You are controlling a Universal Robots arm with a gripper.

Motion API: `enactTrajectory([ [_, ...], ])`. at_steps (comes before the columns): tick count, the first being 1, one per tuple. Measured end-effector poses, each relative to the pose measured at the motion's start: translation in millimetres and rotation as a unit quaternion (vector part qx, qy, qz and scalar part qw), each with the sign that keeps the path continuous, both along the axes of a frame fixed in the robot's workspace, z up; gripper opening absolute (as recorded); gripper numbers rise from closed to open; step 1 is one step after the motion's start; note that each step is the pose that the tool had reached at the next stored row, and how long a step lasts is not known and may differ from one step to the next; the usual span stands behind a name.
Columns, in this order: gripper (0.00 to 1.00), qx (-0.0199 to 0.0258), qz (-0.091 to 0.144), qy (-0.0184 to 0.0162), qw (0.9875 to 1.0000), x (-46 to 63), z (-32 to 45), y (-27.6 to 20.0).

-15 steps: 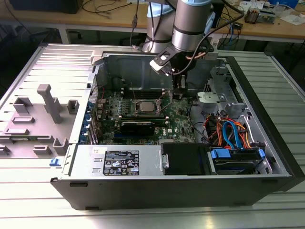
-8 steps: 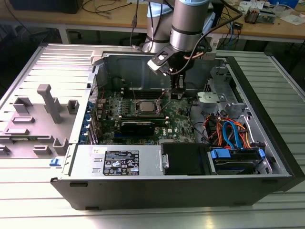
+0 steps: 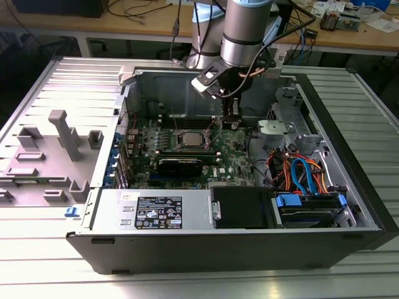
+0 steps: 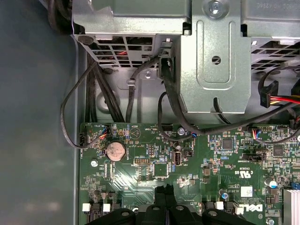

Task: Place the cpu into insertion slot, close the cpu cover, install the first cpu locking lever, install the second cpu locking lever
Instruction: 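Close the cpu cover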

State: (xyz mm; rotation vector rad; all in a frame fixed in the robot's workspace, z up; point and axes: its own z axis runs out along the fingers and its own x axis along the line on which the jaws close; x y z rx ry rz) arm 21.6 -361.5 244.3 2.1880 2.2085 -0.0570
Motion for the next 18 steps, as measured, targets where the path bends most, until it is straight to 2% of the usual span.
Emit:
enactTrajectory([
  [18, 0.11, 0.0000, 0.000, 0.0000, 1.0000, -7.0, -0.1, 0.0],
])
